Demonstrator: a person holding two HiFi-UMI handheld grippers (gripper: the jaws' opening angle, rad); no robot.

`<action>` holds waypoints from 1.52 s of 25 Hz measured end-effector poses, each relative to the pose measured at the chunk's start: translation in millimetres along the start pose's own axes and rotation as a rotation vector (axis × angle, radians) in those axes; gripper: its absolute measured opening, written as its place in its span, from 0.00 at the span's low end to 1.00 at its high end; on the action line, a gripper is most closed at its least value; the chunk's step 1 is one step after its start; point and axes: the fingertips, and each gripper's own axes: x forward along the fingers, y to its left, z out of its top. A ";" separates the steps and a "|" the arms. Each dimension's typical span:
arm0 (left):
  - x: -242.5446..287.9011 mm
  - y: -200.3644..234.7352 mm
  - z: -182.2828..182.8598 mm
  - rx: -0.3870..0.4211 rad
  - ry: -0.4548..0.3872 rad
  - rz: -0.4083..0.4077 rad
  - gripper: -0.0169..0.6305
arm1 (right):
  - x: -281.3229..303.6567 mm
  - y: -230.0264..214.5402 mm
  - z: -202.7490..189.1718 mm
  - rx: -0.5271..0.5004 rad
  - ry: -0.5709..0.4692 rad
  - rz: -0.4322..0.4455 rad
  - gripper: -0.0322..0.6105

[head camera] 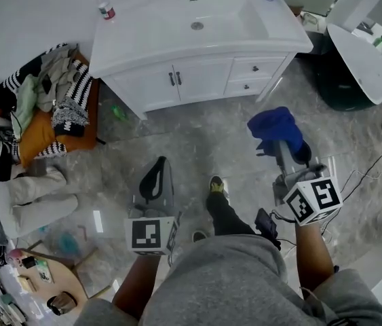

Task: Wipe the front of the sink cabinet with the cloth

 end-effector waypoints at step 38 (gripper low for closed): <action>127.8 12.0 44.2 0.044 0.055 0.110 0.04 | 142.7 -30.9 -1.7 0.024 0.068 0.237 0.14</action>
